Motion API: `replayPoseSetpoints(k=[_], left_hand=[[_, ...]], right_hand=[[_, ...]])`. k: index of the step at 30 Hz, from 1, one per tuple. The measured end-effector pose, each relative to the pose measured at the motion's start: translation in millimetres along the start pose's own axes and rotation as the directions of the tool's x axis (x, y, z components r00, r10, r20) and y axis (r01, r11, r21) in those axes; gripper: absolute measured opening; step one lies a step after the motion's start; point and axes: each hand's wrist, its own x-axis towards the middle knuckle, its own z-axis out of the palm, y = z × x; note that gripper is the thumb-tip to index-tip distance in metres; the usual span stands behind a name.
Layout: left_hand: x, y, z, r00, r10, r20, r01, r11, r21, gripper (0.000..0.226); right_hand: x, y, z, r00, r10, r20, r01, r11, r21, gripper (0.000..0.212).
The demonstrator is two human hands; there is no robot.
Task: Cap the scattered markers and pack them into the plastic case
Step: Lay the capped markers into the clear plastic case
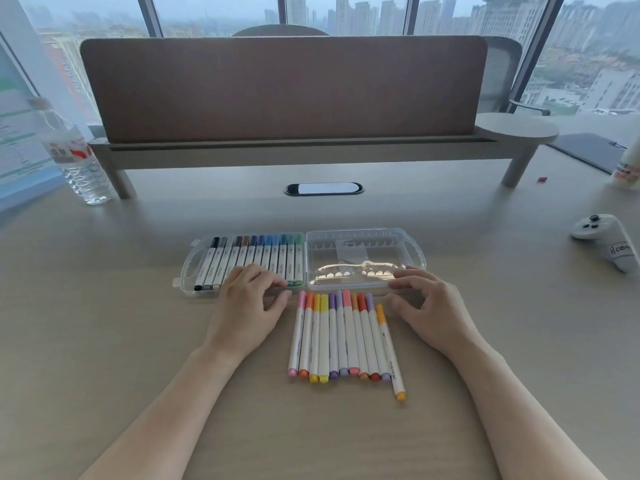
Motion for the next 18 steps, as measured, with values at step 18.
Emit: replayPoseSetpoints(k=[18], left_hand=[[-6, 21, -4, 0.981, 0.073, 0.181, -0.047, 0.989, -0.143, 0.026]], right_hand=[[2, 0, 1, 0.999, 0.026, 0.034, -0.027, 0.999, 0.025, 0.018]])
